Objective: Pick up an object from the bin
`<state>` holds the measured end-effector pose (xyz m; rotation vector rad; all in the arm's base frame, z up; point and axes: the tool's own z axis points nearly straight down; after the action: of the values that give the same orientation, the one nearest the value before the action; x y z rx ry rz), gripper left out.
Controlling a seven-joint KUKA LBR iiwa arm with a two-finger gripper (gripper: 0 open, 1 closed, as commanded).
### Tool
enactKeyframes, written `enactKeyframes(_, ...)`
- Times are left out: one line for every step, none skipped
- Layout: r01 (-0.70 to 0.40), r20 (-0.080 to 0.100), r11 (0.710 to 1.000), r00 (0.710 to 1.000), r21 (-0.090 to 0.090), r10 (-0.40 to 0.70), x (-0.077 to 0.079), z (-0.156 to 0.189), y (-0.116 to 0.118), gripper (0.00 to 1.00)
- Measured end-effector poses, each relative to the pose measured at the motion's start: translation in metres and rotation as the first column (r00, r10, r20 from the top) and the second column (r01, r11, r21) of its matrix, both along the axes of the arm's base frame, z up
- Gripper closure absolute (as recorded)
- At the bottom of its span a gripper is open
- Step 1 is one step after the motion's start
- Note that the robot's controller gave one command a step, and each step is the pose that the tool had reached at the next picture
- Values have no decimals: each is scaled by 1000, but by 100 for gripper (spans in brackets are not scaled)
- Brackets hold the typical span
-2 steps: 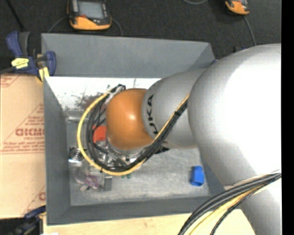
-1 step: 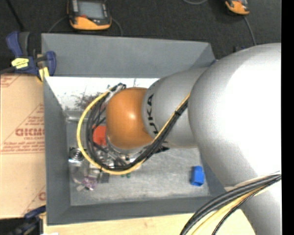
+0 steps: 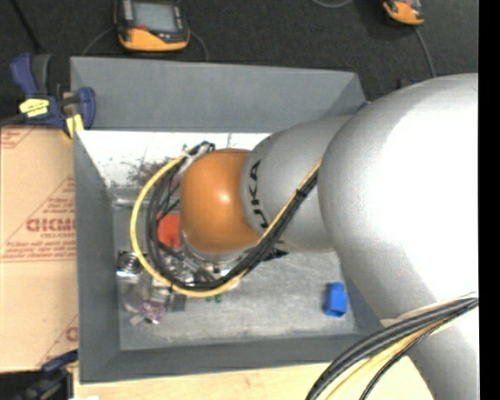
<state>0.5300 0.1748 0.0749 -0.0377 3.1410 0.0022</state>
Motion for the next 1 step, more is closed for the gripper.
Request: enactKeyframes(-33,13,999,999,1,33,23,246,13,100)
